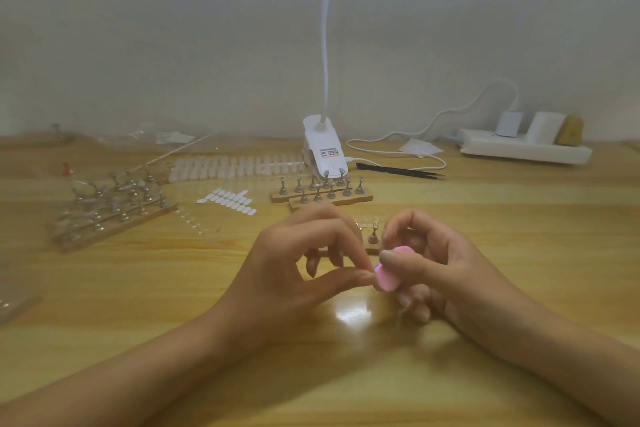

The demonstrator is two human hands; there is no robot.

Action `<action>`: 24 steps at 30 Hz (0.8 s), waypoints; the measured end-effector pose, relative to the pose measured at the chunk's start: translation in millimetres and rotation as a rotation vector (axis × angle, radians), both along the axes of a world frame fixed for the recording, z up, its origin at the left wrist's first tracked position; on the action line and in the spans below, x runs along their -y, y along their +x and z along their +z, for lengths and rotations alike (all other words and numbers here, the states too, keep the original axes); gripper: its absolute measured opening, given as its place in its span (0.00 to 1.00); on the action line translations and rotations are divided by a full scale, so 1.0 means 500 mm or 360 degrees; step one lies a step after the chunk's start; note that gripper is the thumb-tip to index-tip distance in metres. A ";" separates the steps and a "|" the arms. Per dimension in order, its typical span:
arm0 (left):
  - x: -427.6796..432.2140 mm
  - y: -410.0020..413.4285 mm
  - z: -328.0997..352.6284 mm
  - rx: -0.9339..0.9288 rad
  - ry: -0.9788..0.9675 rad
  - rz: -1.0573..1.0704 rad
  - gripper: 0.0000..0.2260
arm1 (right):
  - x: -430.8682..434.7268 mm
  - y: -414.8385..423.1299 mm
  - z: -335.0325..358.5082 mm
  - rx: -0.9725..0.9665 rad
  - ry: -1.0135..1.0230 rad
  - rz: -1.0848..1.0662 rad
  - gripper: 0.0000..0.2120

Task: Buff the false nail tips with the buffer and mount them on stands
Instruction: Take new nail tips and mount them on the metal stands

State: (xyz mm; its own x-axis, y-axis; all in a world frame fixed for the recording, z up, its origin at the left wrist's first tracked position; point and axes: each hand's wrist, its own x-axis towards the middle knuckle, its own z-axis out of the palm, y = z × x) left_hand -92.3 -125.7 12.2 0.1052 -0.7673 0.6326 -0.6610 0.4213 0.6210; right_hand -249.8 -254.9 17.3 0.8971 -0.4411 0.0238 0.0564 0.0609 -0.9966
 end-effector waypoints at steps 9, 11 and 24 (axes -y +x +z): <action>0.004 0.009 -0.008 -0.0439 0.0264 -0.0123 0.05 | 0.005 -0.004 0.003 0.0129 0.0123 0.0117 0.11; 0.004 0.010 -0.007 -0.0421 0.0246 -0.0116 0.05 | 0.005 -0.002 0.004 0.0109 0.0097 0.0067 0.09; 0.002 0.011 -0.002 -0.0154 0.0085 0.0036 0.04 | 0.007 0.002 0.000 0.0060 -0.0063 0.0092 0.09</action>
